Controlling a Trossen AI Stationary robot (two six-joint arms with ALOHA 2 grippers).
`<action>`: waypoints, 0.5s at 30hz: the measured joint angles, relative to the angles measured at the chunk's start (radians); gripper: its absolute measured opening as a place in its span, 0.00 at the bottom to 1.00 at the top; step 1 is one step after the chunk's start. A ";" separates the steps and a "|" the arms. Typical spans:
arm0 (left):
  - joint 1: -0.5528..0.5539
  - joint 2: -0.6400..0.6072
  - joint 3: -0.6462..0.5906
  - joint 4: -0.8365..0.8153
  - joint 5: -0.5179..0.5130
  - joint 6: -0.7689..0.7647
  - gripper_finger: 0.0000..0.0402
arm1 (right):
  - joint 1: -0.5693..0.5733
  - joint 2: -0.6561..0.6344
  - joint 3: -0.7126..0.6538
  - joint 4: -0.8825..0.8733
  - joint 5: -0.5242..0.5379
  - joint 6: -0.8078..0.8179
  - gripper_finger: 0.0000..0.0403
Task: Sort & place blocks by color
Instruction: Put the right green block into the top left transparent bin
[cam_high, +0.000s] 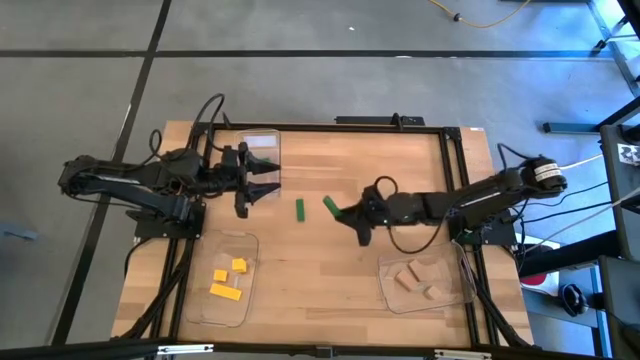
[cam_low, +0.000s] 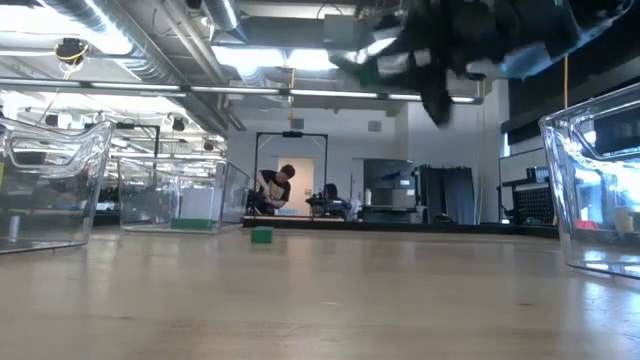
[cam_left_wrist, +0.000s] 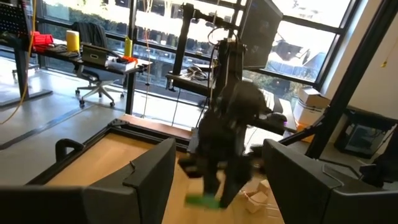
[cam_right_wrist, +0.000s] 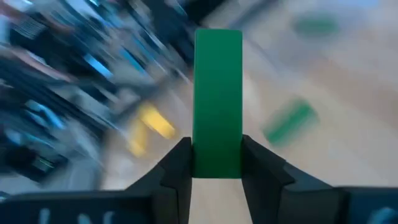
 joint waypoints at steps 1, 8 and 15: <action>0.000 0.006 0.000 0.003 0.000 0.000 0.58 | 0.000 -0.004 0.011 0.047 0.001 -0.026 0.26; 0.000 0.094 0.001 0.082 0.034 -0.007 0.58 | -0.001 0.014 0.170 0.113 0.028 -0.213 0.26; 0.000 0.197 0.001 0.241 0.088 -0.033 0.58 | -0.001 0.016 0.258 0.116 0.028 -0.320 0.26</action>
